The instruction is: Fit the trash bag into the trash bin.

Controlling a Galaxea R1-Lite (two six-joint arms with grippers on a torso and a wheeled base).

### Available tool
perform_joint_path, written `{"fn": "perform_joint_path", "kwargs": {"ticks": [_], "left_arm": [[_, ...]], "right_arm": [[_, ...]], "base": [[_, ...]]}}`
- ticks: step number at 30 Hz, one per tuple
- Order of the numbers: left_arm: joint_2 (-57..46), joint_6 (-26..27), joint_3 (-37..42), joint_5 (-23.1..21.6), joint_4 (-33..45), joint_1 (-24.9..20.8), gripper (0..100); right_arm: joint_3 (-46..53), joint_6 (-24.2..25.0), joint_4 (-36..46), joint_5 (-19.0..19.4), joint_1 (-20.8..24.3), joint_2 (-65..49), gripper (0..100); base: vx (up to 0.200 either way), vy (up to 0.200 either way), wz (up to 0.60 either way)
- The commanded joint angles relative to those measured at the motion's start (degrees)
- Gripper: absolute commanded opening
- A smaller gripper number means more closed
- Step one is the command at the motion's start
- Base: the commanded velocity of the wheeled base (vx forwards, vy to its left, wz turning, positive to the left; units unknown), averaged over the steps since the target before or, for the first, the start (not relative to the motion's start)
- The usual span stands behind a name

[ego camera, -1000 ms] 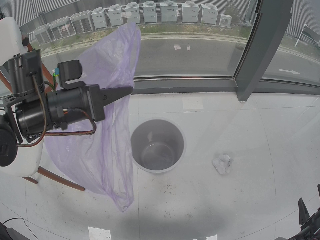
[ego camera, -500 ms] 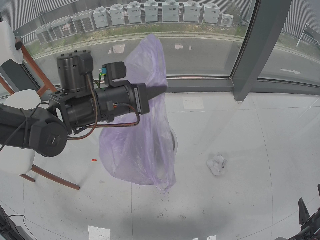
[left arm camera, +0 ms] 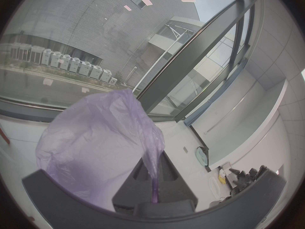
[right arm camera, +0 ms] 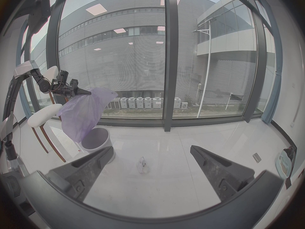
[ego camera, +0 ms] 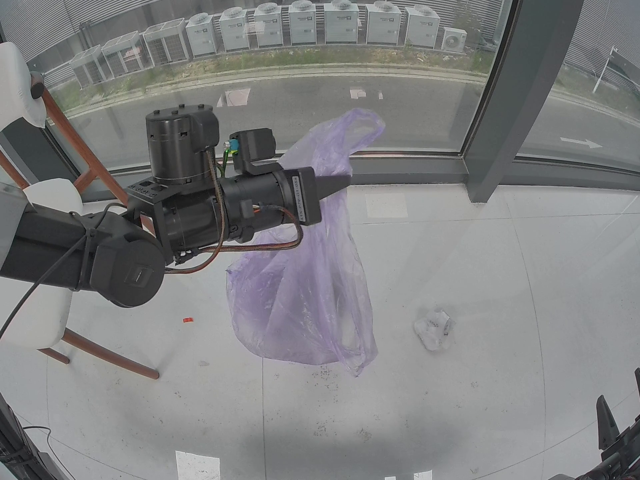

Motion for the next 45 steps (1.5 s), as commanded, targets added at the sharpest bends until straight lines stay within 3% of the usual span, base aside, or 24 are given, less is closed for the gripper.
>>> {"fn": "perform_joint_path", "kwargs": {"ticks": [1, 13, 25, 32, 45], "left_arm": [[-0.18, -0.72, -0.11, 0.06, 0.12, -1.35, 0], [-0.53, -0.28, 8.59, 1.11, -0.23, -0.3, 0], [0.17, 1.13, 11.76, 4.01, -1.46, 11.57, 0], [0.08, 0.95, 13.17, 3.48, -5.5, 12.01, 0], [0.17, 1.04, 13.17, 2.52, -7.0, 11.92, 0]], "right_arm": [[0.92, 0.01, 0.0, 0.02, 0.0, -0.4, 100], [0.92, 0.09, 0.0, 0.02, 0.0, -0.4, 100], [0.84, 0.01, 0.0, 0.02, 0.0, -0.4, 100], [0.92, 0.01, 0.0, 0.02, 0.0, -0.4, 100], [0.92, 0.01, 0.0, 0.02, 0.0, -0.4, 100]], "base": [[0.0, 0.0, 0.0], [0.0, 0.0, 0.0], [0.0, 0.0, 0.0], [0.0, 0.0, 0.0], [0.2, 0.0, 0.0]]}}
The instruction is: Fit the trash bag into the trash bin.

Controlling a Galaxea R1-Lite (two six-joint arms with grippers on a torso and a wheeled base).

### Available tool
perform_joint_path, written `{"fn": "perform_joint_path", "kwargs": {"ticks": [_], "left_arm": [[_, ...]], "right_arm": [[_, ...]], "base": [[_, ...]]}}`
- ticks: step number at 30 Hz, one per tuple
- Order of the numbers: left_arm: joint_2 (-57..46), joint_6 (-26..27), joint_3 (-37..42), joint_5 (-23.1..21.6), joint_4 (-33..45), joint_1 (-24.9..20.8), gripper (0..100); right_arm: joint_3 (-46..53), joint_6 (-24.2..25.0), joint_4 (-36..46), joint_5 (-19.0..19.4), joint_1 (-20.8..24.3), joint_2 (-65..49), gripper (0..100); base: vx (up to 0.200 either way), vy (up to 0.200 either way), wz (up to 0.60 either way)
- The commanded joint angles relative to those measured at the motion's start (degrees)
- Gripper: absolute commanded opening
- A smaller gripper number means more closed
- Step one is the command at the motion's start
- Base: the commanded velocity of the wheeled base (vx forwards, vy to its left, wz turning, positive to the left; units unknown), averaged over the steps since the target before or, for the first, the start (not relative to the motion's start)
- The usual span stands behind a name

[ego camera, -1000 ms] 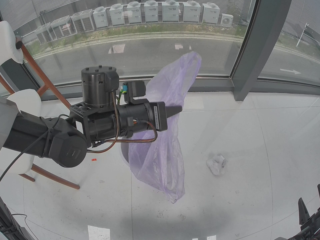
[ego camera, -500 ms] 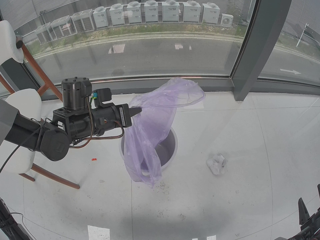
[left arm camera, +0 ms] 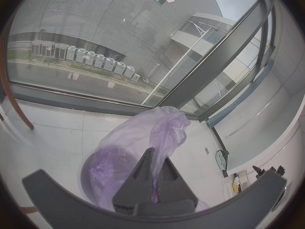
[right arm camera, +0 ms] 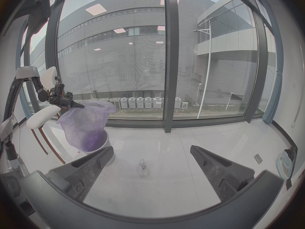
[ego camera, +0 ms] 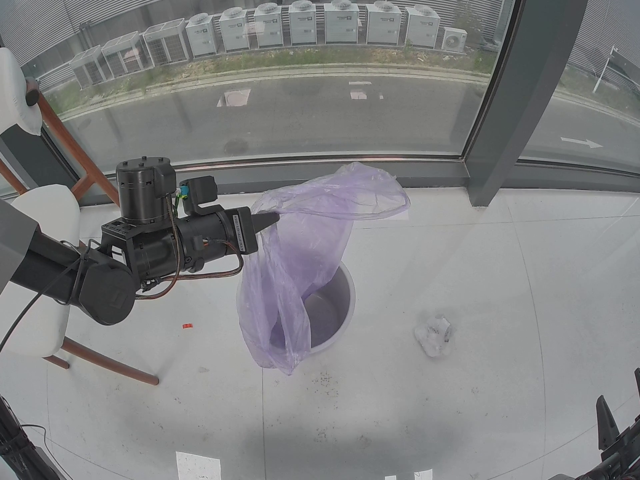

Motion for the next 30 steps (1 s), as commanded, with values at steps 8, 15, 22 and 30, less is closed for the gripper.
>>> {"fn": "perform_joint_path", "kwargs": {"ticks": [8, 15, 22, 30], "left_arm": [[-0.81, 0.15, 5.46, 0.58, -4.31, -0.17, 0], [-6.09, 7.62, 19.26, 3.83, -4.48, -2.98, 0], [-8.72, 9.37, 28.23, 4.36, -13.27, -4.3, 0], [-7.14, 9.46, 32.8, 5.5, -18.54, -5.8, 0]], "right_arm": [[0.81, -0.22, 0.11, -0.07, -0.09, -0.4, 100], [-0.16, 0.48, -1.21, -0.78, -0.09, -0.49, 100], [-7.8, 6.99, -2.17, 2.65, 5.45, 5.58, 100], [-19.75, 24.13, 6.35, 8.01, 17.23, 21.84, 100]], "base": [[0.125, 0.0, 0.0], [0.0, 0.0, 0.0], [0.0, 0.0, 0.0], [0.0, 0.0, 0.0]]}}
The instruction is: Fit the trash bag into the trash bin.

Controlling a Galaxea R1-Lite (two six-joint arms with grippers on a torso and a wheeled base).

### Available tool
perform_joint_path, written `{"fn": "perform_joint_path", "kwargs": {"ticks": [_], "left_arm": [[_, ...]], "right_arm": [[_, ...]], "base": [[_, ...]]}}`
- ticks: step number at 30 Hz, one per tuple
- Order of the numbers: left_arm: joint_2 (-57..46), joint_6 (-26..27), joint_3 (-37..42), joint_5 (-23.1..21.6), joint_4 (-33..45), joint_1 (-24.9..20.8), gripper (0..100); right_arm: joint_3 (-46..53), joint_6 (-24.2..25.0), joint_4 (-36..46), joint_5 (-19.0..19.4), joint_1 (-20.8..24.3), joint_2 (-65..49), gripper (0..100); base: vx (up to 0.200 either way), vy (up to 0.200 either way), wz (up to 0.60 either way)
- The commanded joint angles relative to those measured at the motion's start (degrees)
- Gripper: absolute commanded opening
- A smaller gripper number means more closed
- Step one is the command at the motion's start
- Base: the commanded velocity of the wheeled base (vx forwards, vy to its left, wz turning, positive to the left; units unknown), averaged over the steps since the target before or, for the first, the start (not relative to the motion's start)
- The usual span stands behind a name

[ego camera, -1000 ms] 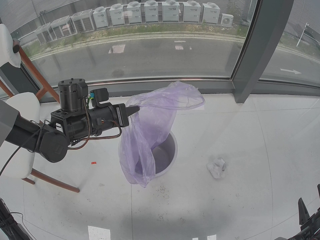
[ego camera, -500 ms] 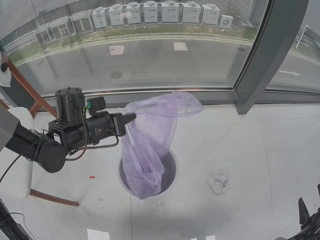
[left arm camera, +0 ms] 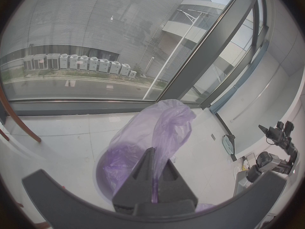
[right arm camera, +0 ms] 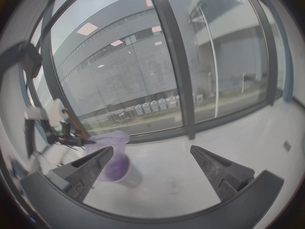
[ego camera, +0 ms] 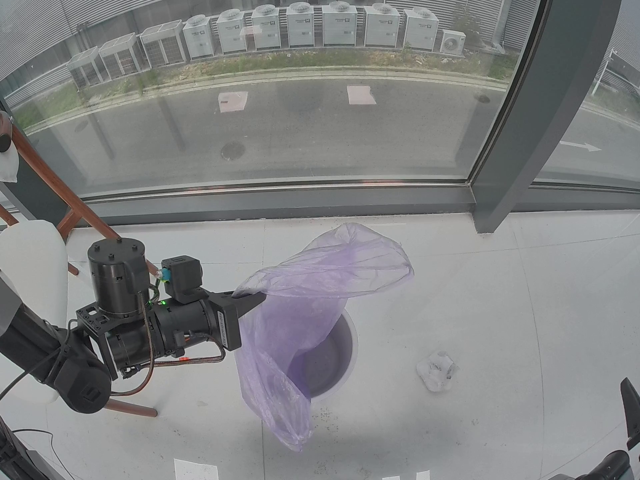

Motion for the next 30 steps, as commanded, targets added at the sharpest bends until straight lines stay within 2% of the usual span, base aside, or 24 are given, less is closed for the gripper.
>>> {"fn": "perform_joint_path", "kwargs": {"ticks": [1, 5, 10, 12, 16, 20, 24, 30], "left_arm": [[-0.03, 0.32, 5.02, 1.37, -2.59, -2.08, 0], [-0.29, -0.12, 7.3, 2.77, -3.82, -3.4, 0], [0.15, -0.3, 7.48, 2.95, -5.05, -4.19, 0], [0.15, -0.74, 7.48, 3.04, -5.14, -4.99, 0], [-0.03, -2.85, 8.09, 3.57, -5.23, -5.07, 0], [0.06, -3.72, 7.83, 5.5, -5.31, -5.07, 0], [0.15, -5.83, 7.57, 5.76, -5.4, -5.16, 0], [0.15, -6.45, 7.65, 6.91, -6.72, -6.74, 0]], "right_arm": [[-9.61, 9.37, 4.76, 3.76, 10.16, 15.55, 100], [-12.86, 14.38, 3.97, 6.22, 15.97, 25.22, 100], [-15.68, 25.54, 3.53, 11.58, 20.45, 35.68, 100], [-16.55, 29.41, 0.45, 14.04, 22.38, 41.04, 100], [-16.29, 34.07, -10.44, 14.57, 23.61, 51.68, 100], [-16.82, 36.26, -14.66, 14.22, 24.93, 60.29, 100], [-17.52, 36.0, -17.39, 14.39, 25.37, 66.97, 100], [-19.19, 35.56, -19.76, 13.25, 29.15, 75.94, 100]], "base": [[0.0, 0.0, 0.0], [0.0, 0.0, 0.0], [0.0, 0.0, 0.0], [0.0, 0.0, 0.0], [0.0, 0.0, 0.0], [0.0, 0.0, 0.0], [0.0, 0.0, 0.0], [0.0, 0.0, 0.0]]}}
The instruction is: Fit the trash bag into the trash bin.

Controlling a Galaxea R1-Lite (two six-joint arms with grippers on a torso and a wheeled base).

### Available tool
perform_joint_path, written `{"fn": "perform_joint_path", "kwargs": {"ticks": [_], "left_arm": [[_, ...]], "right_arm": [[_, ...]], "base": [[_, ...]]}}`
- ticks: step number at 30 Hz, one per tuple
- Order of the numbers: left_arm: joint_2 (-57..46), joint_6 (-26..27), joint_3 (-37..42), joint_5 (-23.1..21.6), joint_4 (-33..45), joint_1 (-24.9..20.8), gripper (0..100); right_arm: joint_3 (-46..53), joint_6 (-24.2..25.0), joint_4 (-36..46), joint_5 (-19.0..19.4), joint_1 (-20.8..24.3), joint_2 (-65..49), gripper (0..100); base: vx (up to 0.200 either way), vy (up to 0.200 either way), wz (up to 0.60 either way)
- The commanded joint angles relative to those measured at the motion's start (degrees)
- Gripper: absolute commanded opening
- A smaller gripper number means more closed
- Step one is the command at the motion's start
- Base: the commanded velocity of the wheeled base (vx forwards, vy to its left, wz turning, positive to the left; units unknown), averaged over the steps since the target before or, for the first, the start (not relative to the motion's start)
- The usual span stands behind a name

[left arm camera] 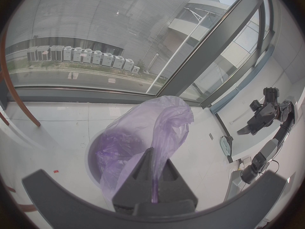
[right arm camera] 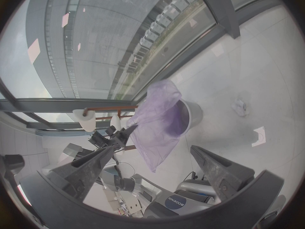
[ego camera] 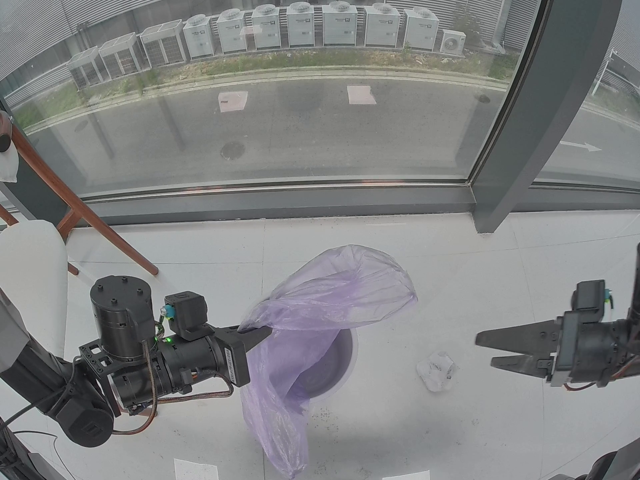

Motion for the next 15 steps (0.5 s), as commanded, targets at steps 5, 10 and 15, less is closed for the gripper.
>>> {"fn": "perform_joint_path", "kwargs": {"ticks": [5, 10, 15], "left_arm": [[0.24, -1.29, 0.14, 1.83, -3.17, -1.12, 0], [0.24, -1.2, 0.93, 1.74, -3.25, -1.21, 0], [0.24, -1.11, 0.93, 1.83, -3.25, -1.21, 0]], "right_arm": [[-6.93, 0.79, -3.14, -3.24, 5.93, 20.11, 100], [-10.54, 0.88, -3.22, -3.41, 6.9, 24.07, 100], [-16.16, 1.23, -3.14, -3.68, 6.9, 28.11, 100]], "base": [[0.0, 0.0, 0.0], [0.0, 0.0, 0.0], [0.0, 0.0, 0.0]]}}
